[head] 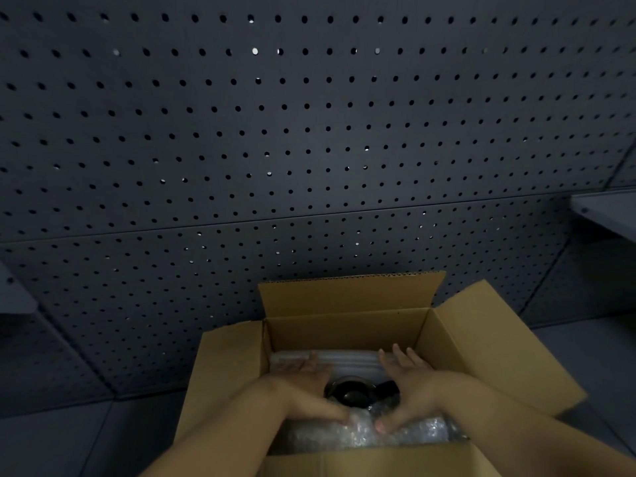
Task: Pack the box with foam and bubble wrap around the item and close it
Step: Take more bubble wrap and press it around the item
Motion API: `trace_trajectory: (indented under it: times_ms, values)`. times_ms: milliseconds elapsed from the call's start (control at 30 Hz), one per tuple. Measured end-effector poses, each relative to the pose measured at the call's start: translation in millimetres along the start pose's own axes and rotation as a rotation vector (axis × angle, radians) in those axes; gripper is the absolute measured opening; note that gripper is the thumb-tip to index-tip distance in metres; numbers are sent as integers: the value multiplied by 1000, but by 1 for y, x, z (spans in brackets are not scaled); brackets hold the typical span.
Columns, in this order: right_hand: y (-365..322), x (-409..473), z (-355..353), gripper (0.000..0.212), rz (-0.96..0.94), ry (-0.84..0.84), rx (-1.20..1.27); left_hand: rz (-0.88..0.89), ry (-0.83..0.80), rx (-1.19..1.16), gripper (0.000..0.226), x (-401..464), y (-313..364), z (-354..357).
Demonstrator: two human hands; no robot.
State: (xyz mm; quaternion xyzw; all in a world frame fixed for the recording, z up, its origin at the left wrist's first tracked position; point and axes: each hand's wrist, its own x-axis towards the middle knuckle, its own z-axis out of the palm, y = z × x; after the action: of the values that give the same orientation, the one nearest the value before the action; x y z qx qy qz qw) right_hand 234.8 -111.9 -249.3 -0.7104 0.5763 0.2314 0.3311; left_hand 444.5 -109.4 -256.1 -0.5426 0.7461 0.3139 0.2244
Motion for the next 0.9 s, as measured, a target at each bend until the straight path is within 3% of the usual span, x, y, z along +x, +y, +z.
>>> trace_trajectory:
  times_ms: [67,400,667,900]
  values:
    - [0,-1,0,126,-1,-7,-8,-13,-3,-52,107,1,1,1]
    - [-14,-6,-7,128,28,-110,-147,5,15,146,122,-4,10,8]
    - [-24,-10,2,130,39,-68,-247,-53,104,316,125,-4,18,19]
    - [-10,-18,-6,126,-25,-110,-188,-87,152,332,128,-6,17,27]
